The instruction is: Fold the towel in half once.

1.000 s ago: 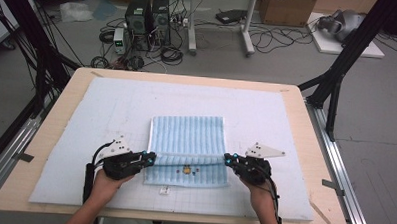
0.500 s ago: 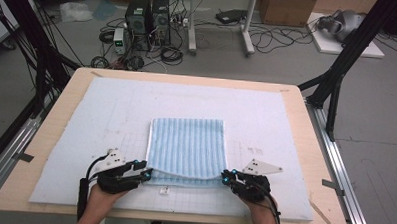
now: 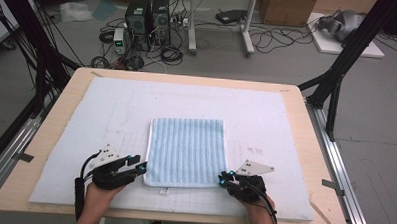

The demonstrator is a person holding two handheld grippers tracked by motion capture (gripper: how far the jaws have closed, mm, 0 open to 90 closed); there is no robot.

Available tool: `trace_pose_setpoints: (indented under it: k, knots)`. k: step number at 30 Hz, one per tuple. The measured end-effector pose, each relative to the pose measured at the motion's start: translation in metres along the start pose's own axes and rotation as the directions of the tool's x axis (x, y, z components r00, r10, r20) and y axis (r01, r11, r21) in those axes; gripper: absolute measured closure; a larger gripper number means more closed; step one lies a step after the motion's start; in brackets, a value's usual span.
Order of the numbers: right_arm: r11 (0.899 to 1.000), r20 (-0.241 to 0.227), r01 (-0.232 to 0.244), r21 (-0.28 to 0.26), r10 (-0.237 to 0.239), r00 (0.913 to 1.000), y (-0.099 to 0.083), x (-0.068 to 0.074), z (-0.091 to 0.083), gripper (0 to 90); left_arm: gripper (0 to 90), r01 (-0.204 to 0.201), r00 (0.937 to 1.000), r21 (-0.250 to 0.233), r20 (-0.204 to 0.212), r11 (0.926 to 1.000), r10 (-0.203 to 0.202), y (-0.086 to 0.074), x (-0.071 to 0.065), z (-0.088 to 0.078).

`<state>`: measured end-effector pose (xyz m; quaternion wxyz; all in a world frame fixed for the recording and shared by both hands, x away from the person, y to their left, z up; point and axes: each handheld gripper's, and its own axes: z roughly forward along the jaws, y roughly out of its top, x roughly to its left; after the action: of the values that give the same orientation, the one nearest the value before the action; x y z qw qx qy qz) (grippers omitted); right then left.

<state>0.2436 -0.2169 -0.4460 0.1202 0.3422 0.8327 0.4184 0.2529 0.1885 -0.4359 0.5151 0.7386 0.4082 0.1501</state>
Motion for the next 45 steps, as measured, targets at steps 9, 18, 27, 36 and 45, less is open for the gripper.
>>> trace_pose_setpoints:
  k: [9,18,27,36,45]
  knots:
    - [0.999,-0.03,-0.009,-0.039,0.008,0.9995,0.004,-0.003,-0.009,76.3,79.8,0.044,0.9986,0.014,-0.028,0.9989,-0.044,0.022,0.025,0.023]
    - [0.995,0.002,-0.054,-0.084,0.054,0.9985,0.014,-0.025,-0.004,73.7,81.7,0.052,0.9982,0.039,-0.032,0.9979,-0.051,0.045,0.055,0.063]
    - [0.993,0.02,-0.076,-0.091,0.078,0.9968,0.023,-0.038,0.007,72.6,84.5,0.026,0.9979,0.117,-0.062,0.9928,-0.019,0.059,0.067,0.108]
    - [0.993,0.035,-0.085,-0.077,0.088,0.9955,0.035,-0.055,0.026,72.6,87.0,-0.011,0.9806,0.189,-0.19,0.982,0.047,0.068,0.074,0.134]
    - [0.993,0.11,-0.091,-0.071,0.098,0.9891,0.075,-0.095,0.062,73.0,83.8,0.015,0.9815,0.151,-0.191,0.9884,0.014,0.068,0.081,0.14]
